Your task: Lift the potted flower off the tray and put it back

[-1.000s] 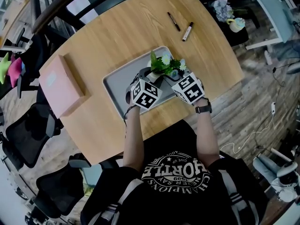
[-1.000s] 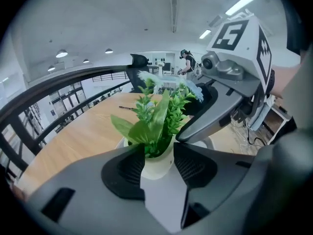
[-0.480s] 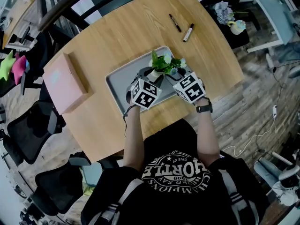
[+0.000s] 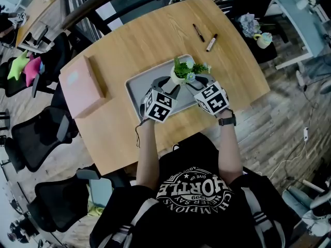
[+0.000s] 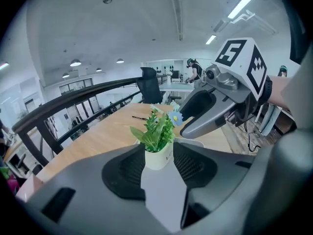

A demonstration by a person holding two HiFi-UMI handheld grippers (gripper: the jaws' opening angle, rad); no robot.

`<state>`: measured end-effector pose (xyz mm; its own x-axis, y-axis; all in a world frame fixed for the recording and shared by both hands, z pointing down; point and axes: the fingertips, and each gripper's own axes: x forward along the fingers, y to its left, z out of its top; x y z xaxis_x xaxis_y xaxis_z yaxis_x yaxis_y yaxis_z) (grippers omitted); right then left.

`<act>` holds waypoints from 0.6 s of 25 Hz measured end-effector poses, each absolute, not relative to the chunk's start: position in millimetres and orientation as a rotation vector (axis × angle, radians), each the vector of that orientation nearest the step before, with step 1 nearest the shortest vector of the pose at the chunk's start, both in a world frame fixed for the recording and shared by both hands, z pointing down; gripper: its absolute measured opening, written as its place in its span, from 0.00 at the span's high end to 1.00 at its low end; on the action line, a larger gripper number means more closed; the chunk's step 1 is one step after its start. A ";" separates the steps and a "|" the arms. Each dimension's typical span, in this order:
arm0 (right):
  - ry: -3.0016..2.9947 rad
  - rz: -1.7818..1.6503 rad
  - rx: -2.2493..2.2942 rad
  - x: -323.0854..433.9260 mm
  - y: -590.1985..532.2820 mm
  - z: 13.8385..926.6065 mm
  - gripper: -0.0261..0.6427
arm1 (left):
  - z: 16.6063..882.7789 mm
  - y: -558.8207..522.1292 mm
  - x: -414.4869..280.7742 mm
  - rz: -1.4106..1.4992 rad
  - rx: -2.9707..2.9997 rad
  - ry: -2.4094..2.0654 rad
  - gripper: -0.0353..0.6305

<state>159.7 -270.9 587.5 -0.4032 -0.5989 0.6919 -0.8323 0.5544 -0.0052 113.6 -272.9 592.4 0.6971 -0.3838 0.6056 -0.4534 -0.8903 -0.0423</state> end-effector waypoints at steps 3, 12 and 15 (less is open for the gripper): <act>-2.154 0.437 1.141 152.6 -265.6 579.0 0.69 | 581.8 -267.6 103.3 0.948 2.801 -0.724 0.66; -2.196 0.356 1.121 130.5 -245.6 554.7 0.69 | 556.9 -246.9 74.2 0.915 2.807 -0.817 0.66; -2.210 0.316 1.111 122.6 -239.2 546.8 0.69 | 547.7 -240.6 64.5 0.892 2.810 -0.845 0.66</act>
<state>122.6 -239.2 546.8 -0.4407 -0.6330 0.6364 -0.7861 0.6145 0.0669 64.5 -240.6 547.7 0.6793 -0.4823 0.5530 -0.5258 -0.8456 -0.0916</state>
